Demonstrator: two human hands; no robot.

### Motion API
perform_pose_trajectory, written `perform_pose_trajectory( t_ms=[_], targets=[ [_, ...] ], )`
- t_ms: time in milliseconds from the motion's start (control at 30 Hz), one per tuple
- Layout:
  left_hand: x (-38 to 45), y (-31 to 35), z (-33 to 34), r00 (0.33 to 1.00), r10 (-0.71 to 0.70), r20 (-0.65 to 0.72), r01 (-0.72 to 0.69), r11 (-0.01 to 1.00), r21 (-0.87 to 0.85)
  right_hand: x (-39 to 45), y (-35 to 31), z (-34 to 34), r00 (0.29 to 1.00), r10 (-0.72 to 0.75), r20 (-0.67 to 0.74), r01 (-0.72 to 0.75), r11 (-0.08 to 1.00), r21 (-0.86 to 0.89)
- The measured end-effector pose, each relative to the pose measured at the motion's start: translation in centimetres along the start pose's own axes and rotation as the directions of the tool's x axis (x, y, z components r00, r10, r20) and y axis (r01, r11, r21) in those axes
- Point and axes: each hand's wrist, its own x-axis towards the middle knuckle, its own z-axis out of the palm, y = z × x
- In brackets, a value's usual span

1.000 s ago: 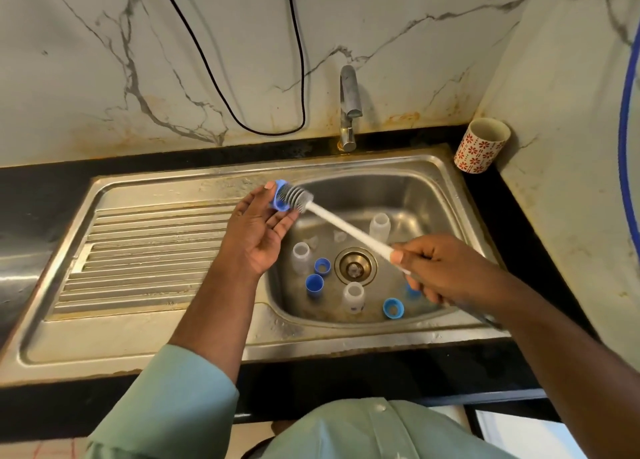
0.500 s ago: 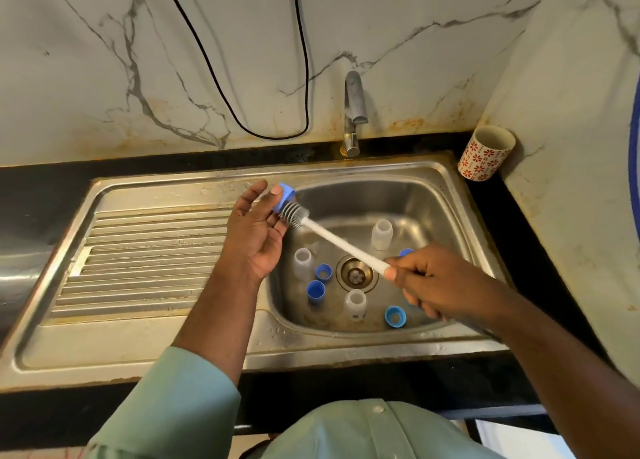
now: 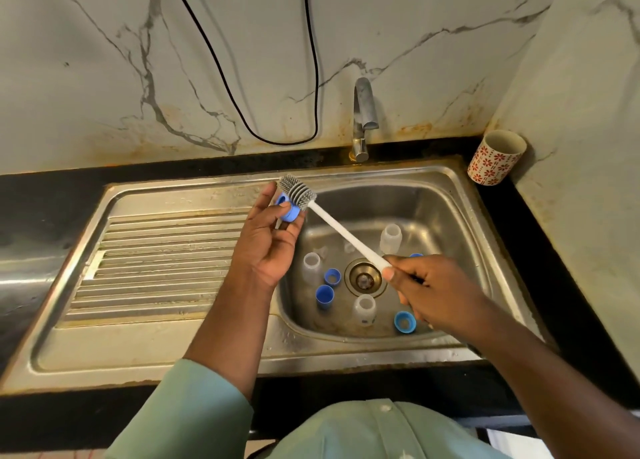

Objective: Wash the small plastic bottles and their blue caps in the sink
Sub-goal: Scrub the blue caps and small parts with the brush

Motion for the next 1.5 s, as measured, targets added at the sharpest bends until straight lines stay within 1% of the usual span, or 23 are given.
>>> perform_pose_trajectory(
  t_ms=[100, 233, 333, 367, 467, 533, 600, 667, 733, 767, 867, 933, 1000, 1033, 1100, 1133, 1167, 1200, 1267, 1300, 1400, 1433, 1500],
  targets=[
    [0.5, 0.4, -0.1, 0.997, 0.042, -0.061, -0.047, 0.996, -0.079, -0.6, -0.2, 0.0, 0.999, 0.018, 0.049, -0.019, 1.0, 0.017],
    [0.2, -1.1, 0.8, 0.999, -0.009, -0.04, 0.008, 1.0, -0.011, 0.3, -0.8, 0.2, 0.999, 0.037, 0.007, -0.037, 0.999, 0.034],
    [0.9, -0.4, 1.0, 0.995, 0.052, -0.08, -0.06, 0.994, -0.096, -0.2, -0.7, 0.5, 0.999, 0.039, 0.03, -0.041, 0.998, 0.054],
    [1.2, -0.2, 0.9, 0.994, 0.067, -0.087, -0.075, 0.993, -0.095, -0.6, -0.6, 0.6, 0.998, 0.05, 0.039, -0.053, 0.996, 0.066],
    [0.9, -0.7, 1.6, 1.0, 0.015, -0.023, -0.015, 1.0, -0.016, -0.4, -0.8, 0.8, 0.996, 0.09, -0.01, -0.088, 0.985, 0.15],
    [1.1, -0.8, 2.1, 0.999, 0.014, -0.048, -0.016, 1.0, -0.025, -0.1, -1.0, 0.7, 0.996, 0.086, -0.024, -0.082, 0.989, 0.126],
    [1.8, -0.2, 1.9, 0.994, 0.055, -0.097, -0.061, 0.997, -0.056, -0.4, -1.0, 0.6, 0.996, 0.085, 0.028, -0.087, 0.992, 0.087],
    [1.9, -0.3, 1.8, 0.996, 0.03, -0.078, -0.028, 0.999, 0.035, -0.8, -0.9, 0.5, 0.994, 0.104, 0.038, -0.107, 0.989, 0.102],
    [1.5, -1.4, 2.4, 0.998, -0.043, -0.036, 0.048, 0.986, 0.161, -0.3, -1.0, 0.6, 0.992, 0.126, -0.02, -0.121, 0.979, 0.162],
    [1.4, -1.6, 2.8, 0.998, -0.043, -0.052, 0.051, 0.985, 0.162, -0.2, -1.0, 0.7, 0.992, 0.125, -0.037, -0.116, 0.977, 0.178],
    [2.0, -1.3, 2.8, 0.99, 0.006, -0.138, 0.001, 0.999, 0.05, -0.4, -1.2, 0.9, 0.998, 0.069, -0.001, -0.068, 0.99, 0.125],
    [1.8, -1.6, 2.9, 0.993, -0.029, -0.118, 0.042, 0.993, 0.111, -0.4, -1.4, 0.7, 0.998, 0.064, -0.006, -0.063, 0.99, 0.124],
    [1.3, -2.6, 3.3, 0.993, -0.082, -0.086, 0.098, 0.975, 0.202, 0.2, -1.7, 0.5, 0.996, 0.077, -0.05, -0.07, 0.988, 0.138],
    [1.2, -2.8, 3.5, 0.993, -0.063, -0.102, 0.082, 0.978, 0.193, 0.4, -1.8, 0.3, 0.996, 0.073, -0.056, -0.066, 0.99, 0.127],
    [1.9, -2.3, 3.7, 0.984, 0.016, -0.177, -0.006, 0.998, 0.062, 0.1, -1.7, 0.2, 0.997, 0.068, -0.033, -0.065, 0.993, 0.104],
    [2.4, -2.0, 3.5, 0.974, 0.036, -0.222, -0.038, 0.999, -0.001, -0.2, -1.6, 0.2, 0.998, 0.07, -0.007, -0.069, 0.993, 0.094],
    [2.6, -1.8, 3.3, 0.969, 0.038, -0.243, -0.045, 0.999, -0.025, -0.4, -1.6, 0.2, 0.997, 0.073, 0.015, -0.074, 0.994, 0.085],
    [2.5, -2.0, 3.3, 0.971, 0.016, -0.238, -0.018, 1.0, -0.008, -0.3, -1.6, 0.2, 0.997, 0.079, 0.014, -0.08, 0.994, 0.077],
    [2.0, -3.0, 3.6, 0.98, -0.091, -0.175, 0.108, 0.99, 0.092, 0.4, -1.9, 0.3, 0.994, 0.098, -0.04, -0.095, 0.992, 0.078],
    [2.0, -3.2, 3.7, 0.979, -0.119, -0.167, 0.138, 0.984, 0.111, 0.7, -2.0, 0.3, 0.993, 0.102, -0.058, -0.098, 0.992, 0.074],
    [3.2, -2.2, 3.5, 0.97, -0.071, -0.232, 0.08, 0.996, 0.032, 0.4, -2.1, 0.1, 0.995, 0.091, -0.029, -0.09, 0.995, 0.038],
    [3.5, -1.9, 3.4, 0.97, -0.069, -0.232, 0.079, 0.996, 0.034, 0.3, -2.2, -0.1, 0.996, 0.09, -0.016, -0.089, 0.996, 0.023],
    [3.4, -2.2, 3.5, 0.973, -0.117, -0.198, 0.135, 0.988, 0.079, 0.8, -2.6, -0.3, 0.995, 0.091, -0.037, -0.092, 0.996, -0.016]
  ],
)
